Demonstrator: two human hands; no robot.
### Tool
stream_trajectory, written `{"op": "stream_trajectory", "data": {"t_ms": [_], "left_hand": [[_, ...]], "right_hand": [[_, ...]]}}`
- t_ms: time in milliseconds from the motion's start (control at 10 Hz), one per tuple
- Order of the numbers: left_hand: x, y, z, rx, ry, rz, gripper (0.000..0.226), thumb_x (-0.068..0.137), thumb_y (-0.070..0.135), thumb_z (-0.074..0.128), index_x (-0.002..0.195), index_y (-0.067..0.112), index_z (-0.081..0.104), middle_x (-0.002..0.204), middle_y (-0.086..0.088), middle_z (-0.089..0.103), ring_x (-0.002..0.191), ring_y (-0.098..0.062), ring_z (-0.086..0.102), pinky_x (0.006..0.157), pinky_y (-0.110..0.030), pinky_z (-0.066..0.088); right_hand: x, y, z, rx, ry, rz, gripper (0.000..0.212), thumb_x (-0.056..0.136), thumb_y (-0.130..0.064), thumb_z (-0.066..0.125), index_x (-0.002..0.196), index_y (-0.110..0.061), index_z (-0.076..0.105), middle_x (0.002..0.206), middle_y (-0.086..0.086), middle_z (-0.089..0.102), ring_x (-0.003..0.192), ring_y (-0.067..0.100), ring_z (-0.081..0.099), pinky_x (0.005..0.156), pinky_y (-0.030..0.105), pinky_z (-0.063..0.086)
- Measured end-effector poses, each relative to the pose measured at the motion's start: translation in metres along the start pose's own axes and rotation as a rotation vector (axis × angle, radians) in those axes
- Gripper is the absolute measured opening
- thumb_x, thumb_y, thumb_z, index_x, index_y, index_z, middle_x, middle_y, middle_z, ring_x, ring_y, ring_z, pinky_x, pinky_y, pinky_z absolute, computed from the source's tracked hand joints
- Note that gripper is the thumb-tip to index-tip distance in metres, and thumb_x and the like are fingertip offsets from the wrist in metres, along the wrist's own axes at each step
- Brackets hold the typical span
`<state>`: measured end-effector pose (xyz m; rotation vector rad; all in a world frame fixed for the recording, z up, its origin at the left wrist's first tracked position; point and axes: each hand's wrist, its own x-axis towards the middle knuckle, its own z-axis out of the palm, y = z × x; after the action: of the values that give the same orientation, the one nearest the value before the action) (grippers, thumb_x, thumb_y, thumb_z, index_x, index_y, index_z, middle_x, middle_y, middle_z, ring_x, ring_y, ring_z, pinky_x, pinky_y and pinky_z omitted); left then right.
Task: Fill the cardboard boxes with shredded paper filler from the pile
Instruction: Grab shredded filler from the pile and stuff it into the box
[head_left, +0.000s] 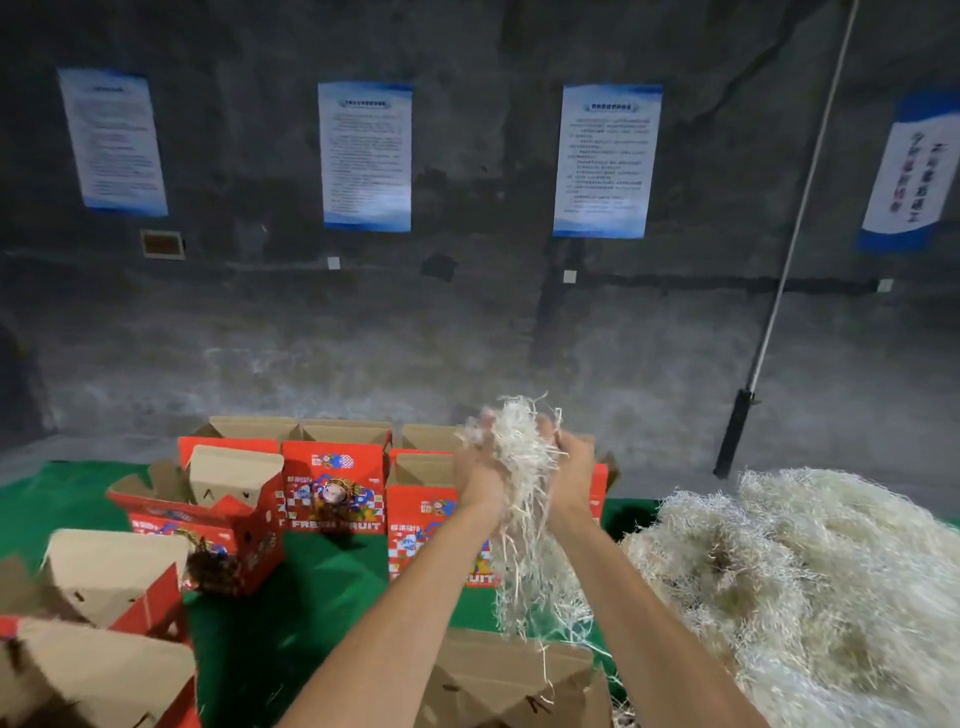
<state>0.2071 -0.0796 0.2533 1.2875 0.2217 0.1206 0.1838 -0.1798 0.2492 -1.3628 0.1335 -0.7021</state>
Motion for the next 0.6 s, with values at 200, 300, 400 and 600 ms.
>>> {"op": "stream_trajectory", "data": {"t_ms": [200, 300, 400, 600], "left_hand": [[0.011, 0.004, -0.031, 0.029, -0.015, -0.012, 0.051, 0.098, 0.048, 0.053, 0.114, -0.001, 0.053, 0.106, -0.015, 0.063, 0.095, -0.028, 0.066, 0.105, -0.050, 0.046], [0.004, -0.024, -0.029, 0.170, -0.141, -0.151, 0.021, 0.102, 0.016, 0.053, 0.084, 0.006, 0.049, 0.071, -0.001, 0.046, 0.042, -0.005, 0.051, 0.056, -0.018, 0.054], [0.014, -0.019, -0.061, 0.141, 0.111, -0.039, 0.040, 0.102, 0.040, 0.049, 0.110, 0.002, 0.057, 0.088, -0.013, 0.064, 0.069, -0.019, 0.066, 0.058, -0.025, 0.046], [-0.001, -0.102, -0.102, 0.184, -0.021, -0.099, 0.068, 0.094, 0.066, 0.045, 0.119, 0.004, 0.055, 0.108, -0.005, 0.071, 0.101, -0.009, 0.068, 0.090, -0.027, 0.054]], "right_hand": [[0.008, 0.001, -0.034, -0.168, 0.092, 0.016, 0.043, 0.098, -0.028, 0.052, 0.059, -0.018, 0.037, 0.050, -0.003, 0.034, 0.047, 0.013, 0.029, 0.046, 0.030, 0.024], [-0.016, 0.010, -0.021, -0.153, 0.019, 0.065, 0.041, 0.096, -0.035, 0.058, 0.063, -0.017, 0.041, 0.053, -0.003, 0.032, 0.046, 0.009, 0.026, 0.045, 0.027, 0.025], [-0.016, 0.019, -0.065, -0.087, 0.108, 0.182, 0.043, 0.095, -0.037, 0.061, 0.062, -0.020, 0.041, 0.047, -0.009, 0.034, 0.042, 0.007, 0.026, 0.038, 0.024, 0.023], [-0.069, 0.080, -0.094, -0.169, 0.083, 0.240, 0.044, 0.096, -0.041, 0.061, 0.059, -0.022, 0.046, 0.043, -0.012, 0.040, 0.039, 0.005, 0.032, 0.037, 0.021, 0.023]]}}
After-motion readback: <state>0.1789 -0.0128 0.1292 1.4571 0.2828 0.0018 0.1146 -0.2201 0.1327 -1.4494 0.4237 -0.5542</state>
